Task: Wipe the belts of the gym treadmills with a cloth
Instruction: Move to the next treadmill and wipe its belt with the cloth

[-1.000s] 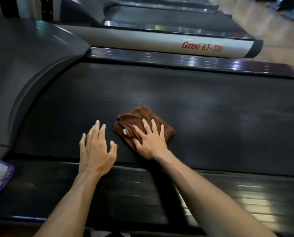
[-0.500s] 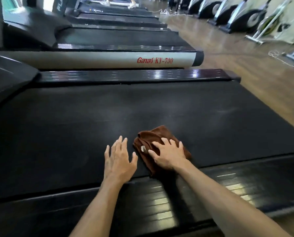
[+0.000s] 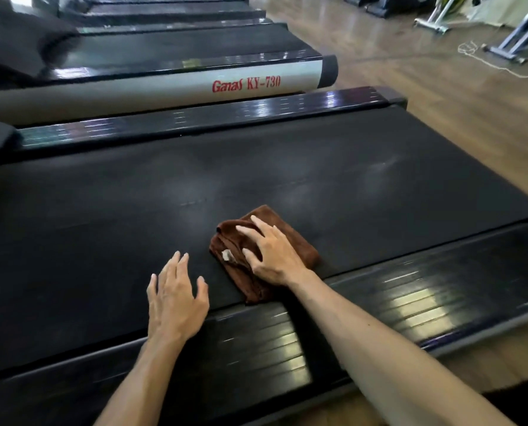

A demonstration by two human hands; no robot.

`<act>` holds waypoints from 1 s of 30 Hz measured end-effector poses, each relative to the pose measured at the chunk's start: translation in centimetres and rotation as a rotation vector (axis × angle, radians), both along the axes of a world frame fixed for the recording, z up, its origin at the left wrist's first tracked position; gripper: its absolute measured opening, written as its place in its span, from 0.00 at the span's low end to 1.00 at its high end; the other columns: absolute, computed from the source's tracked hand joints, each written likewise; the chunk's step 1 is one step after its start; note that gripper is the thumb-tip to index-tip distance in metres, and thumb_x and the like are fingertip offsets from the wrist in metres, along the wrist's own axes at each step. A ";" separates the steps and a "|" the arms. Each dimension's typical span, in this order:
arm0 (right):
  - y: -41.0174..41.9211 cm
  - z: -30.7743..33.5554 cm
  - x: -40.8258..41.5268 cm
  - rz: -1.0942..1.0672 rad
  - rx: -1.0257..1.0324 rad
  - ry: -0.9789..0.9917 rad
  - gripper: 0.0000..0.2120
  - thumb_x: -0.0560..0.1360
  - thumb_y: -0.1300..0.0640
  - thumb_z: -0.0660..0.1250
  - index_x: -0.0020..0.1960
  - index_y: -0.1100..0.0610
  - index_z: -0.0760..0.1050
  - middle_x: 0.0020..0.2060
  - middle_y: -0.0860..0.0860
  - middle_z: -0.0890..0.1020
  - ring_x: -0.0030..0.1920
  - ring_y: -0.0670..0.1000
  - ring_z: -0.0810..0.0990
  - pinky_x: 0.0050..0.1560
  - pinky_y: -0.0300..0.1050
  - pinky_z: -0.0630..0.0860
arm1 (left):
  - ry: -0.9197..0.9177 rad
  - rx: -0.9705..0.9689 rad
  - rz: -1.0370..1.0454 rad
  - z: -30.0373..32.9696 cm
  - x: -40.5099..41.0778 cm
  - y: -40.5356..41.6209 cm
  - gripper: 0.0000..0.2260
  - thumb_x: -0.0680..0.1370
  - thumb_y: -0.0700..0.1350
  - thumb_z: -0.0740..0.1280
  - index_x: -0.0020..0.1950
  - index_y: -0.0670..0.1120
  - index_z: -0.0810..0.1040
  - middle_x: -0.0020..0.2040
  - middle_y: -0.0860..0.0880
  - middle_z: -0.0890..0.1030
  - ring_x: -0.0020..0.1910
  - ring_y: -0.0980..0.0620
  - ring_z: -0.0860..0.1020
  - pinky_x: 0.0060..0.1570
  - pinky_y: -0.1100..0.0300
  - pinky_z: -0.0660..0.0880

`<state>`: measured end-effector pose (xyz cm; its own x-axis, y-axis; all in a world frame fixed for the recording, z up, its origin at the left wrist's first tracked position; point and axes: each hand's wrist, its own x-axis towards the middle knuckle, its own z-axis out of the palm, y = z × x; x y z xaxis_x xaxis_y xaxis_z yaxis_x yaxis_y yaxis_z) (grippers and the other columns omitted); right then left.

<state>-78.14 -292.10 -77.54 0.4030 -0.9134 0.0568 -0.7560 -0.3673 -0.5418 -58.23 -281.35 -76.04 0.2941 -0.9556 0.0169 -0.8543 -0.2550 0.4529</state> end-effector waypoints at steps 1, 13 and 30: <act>-0.1 -0.1 -0.1 -0.013 0.007 -0.005 0.29 0.81 0.44 0.65 0.80 0.45 0.65 0.83 0.54 0.59 0.82 0.54 0.56 0.83 0.52 0.48 | -0.003 -0.006 -0.005 -0.3 0.1 -0.3 0.28 0.83 0.50 0.62 0.82 0.45 0.61 0.82 0.48 0.60 0.82 0.50 0.57 0.81 0.48 0.47; -0.3 -1.6 -0.1 -0.196 0.005 0.345 0.38 0.77 0.23 0.44 0.83 0.36 0.50 0.85 0.49 0.47 0.82 0.61 0.34 0.77 0.69 0.31 | -0.086 -0.023 -0.126 -3.3 -1.0 -5.4 0.31 0.82 0.53 0.62 0.83 0.54 0.57 0.84 0.51 0.52 0.83 0.53 0.47 0.81 0.45 0.44; -1.5 -1.6 -4.1 -0.198 -0.025 0.470 0.44 0.71 0.19 0.49 0.83 0.35 0.51 0.84 0.52 0.50 0.82 0.68 0.44 0.77 0.74 0.43 | -0.278 0.041 -0.106 -4.7 -1.1 -6.0 0.29 0.81 0.60 0.56 0.83 0.59 0.56 0.84 0.51 0.53 0.83 0.53 0.49 0.78 0.45 0.50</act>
